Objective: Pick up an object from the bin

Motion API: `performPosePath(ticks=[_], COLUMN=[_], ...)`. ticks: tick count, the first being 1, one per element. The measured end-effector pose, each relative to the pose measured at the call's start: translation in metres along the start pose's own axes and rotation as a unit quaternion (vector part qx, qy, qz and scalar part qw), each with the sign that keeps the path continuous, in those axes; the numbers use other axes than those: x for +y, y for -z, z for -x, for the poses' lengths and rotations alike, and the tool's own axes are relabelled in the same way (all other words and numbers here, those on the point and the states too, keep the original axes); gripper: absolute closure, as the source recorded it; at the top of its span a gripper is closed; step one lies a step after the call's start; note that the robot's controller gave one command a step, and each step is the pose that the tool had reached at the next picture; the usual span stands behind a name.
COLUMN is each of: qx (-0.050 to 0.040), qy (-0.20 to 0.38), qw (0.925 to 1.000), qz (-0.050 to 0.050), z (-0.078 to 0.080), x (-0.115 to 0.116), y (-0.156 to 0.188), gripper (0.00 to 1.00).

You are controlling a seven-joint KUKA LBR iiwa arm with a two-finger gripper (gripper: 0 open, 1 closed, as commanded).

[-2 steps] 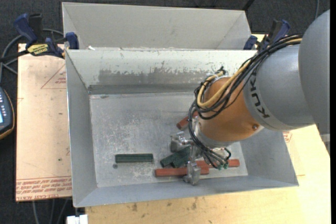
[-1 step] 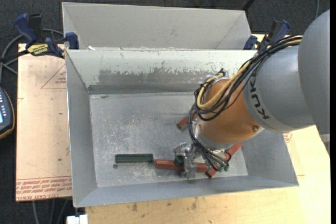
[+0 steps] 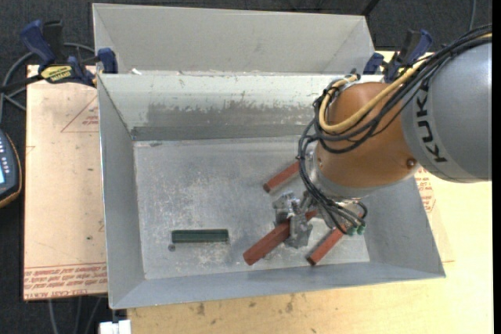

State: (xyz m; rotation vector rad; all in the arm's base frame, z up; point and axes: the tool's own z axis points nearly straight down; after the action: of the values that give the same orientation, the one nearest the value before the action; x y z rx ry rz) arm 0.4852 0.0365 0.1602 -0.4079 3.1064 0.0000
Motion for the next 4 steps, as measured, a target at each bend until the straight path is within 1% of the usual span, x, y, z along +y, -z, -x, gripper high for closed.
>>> performPosePath(ticks=[1, 2, 3, 4], qx=[0.0042, 0.0025, 0.0041, 0.0038], qy=[0.219, 0.253, 0.265, 0.264], qw=[0.9758, 0.9675, 0.9642, 0.9644], qz=[0.003, 0.002, 0.003, 0.003], z=[0.023, 0.031, 0.021, 0.021], x=[0.022, 0.031, 0.042, 0.042], y=[-0.052, -0.052, -0.051, -0.051], gripper=[1.0, 1.0, 1.0, 0.0])
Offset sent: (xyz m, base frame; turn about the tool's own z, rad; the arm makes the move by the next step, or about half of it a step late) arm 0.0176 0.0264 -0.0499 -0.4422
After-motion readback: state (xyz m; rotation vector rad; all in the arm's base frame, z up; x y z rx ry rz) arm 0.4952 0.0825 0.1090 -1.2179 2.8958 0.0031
